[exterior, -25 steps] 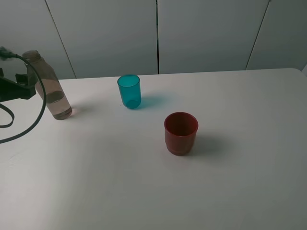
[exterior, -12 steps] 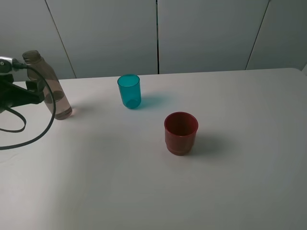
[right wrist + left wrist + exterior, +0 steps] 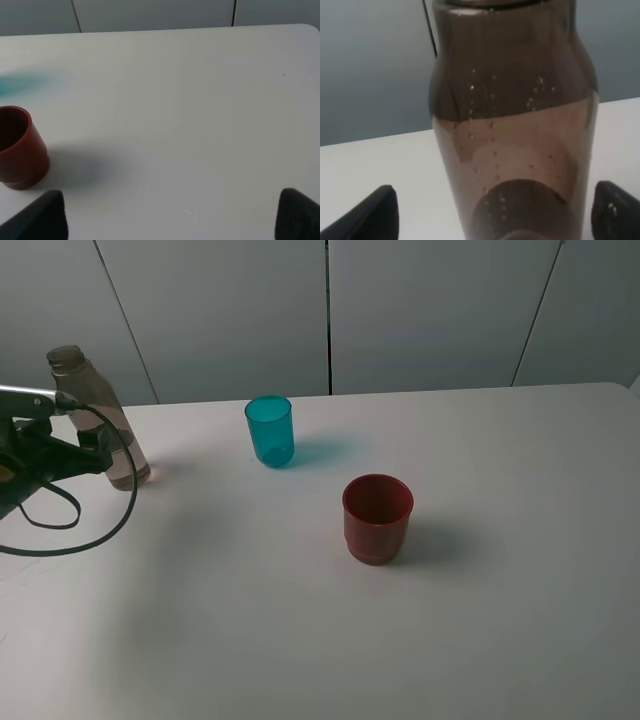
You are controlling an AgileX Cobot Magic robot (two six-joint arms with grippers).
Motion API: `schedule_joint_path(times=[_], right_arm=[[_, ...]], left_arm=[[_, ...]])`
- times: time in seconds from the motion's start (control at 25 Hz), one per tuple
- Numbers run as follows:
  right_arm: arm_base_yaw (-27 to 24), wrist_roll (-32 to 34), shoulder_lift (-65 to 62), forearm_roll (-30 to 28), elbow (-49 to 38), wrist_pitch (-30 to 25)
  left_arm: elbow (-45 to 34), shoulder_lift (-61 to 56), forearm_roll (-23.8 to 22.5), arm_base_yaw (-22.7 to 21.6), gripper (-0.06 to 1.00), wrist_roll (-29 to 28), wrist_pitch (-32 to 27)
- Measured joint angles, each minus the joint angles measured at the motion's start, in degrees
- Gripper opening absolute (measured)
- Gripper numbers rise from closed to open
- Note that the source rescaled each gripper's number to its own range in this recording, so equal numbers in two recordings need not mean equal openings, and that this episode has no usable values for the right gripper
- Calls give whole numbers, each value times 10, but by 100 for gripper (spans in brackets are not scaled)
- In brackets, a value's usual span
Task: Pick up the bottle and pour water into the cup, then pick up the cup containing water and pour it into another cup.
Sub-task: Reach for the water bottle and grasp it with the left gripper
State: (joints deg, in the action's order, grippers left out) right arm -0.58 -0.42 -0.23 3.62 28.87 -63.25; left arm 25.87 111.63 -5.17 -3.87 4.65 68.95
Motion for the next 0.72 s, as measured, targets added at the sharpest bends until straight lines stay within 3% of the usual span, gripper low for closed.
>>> schedule_joint_path(times=[0.72], right_arm=[[0, 0, 0, 1, 0, 0]], left_arm=[[77, 20, -28, 0, 95, 0, 8]])
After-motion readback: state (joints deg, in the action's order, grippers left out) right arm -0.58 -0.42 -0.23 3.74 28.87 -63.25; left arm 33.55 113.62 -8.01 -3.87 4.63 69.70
